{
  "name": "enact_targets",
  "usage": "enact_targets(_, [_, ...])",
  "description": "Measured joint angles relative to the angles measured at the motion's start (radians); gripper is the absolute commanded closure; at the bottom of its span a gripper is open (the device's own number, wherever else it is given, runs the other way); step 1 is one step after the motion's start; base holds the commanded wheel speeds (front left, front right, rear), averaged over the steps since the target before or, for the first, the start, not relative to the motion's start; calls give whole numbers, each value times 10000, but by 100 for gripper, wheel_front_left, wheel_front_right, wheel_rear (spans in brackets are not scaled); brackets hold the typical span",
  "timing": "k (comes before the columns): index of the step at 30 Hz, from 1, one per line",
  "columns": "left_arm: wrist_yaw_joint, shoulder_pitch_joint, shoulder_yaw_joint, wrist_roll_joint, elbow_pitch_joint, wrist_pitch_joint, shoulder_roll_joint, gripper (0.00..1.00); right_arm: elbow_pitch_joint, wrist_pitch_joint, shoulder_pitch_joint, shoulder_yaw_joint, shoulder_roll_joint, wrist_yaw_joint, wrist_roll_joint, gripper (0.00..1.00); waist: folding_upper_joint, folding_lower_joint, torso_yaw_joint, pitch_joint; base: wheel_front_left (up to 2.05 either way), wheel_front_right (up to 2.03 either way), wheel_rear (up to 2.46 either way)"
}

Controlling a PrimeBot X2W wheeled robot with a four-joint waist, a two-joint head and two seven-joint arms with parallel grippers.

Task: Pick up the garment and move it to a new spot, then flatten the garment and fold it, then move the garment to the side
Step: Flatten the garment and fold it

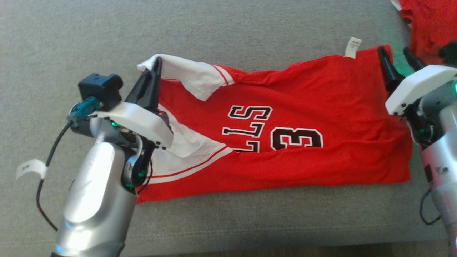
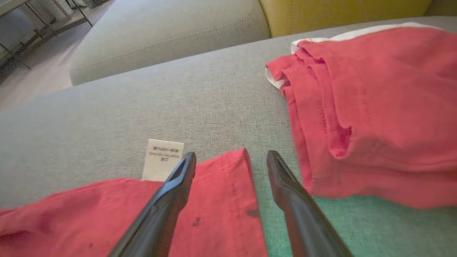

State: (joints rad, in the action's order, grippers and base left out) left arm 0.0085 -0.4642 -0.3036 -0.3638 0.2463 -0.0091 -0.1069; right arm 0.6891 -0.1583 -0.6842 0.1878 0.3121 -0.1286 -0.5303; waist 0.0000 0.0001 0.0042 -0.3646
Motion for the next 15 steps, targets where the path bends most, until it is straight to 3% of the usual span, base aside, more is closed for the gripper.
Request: enact_targets(15, [-8, -235, -119, 0, -35, -21, 100, 100, 2171, 495, -1338, 1037, 309, 0, -410, 0, 0, 0, 410, -490, 0, 0, 0])
